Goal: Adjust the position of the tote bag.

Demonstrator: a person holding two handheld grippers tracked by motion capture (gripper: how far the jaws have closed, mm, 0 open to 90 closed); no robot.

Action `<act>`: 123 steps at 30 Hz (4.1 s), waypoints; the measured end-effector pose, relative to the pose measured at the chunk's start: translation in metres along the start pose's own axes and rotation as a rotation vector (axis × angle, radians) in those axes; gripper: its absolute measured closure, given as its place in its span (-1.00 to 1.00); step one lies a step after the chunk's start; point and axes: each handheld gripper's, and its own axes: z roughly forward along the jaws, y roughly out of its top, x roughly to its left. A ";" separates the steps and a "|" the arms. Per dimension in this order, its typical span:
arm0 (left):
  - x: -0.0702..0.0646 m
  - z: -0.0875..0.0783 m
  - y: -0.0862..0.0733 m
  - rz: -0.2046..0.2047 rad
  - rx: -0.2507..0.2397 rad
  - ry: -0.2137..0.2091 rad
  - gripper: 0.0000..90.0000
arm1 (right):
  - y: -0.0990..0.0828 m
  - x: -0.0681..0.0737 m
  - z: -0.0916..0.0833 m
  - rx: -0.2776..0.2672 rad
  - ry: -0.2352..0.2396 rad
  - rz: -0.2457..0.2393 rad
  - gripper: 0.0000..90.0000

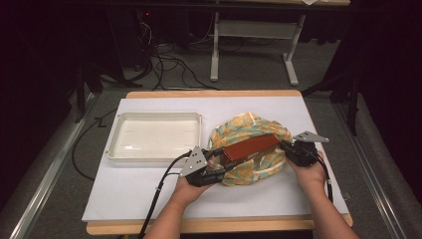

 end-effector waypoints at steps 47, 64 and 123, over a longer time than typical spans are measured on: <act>-0.010 0.038 -0.033 0.017 0.216 0.063 -0.24 | -0.012 0.027 -0.024 -0.068 0.075 -0.011 0.49; -0.029 0.054 -0.039 0.135 0.318 0.064 -0.31 | -0.012 0.025 -0.022 -0.070 0.083 0.013 0.50; 0.009 0.018 -0.035 -0.055 0.321 -0.133 -0.09 | -0.021 0.012 -0.035 -0.058 0.231 -0.025 0.15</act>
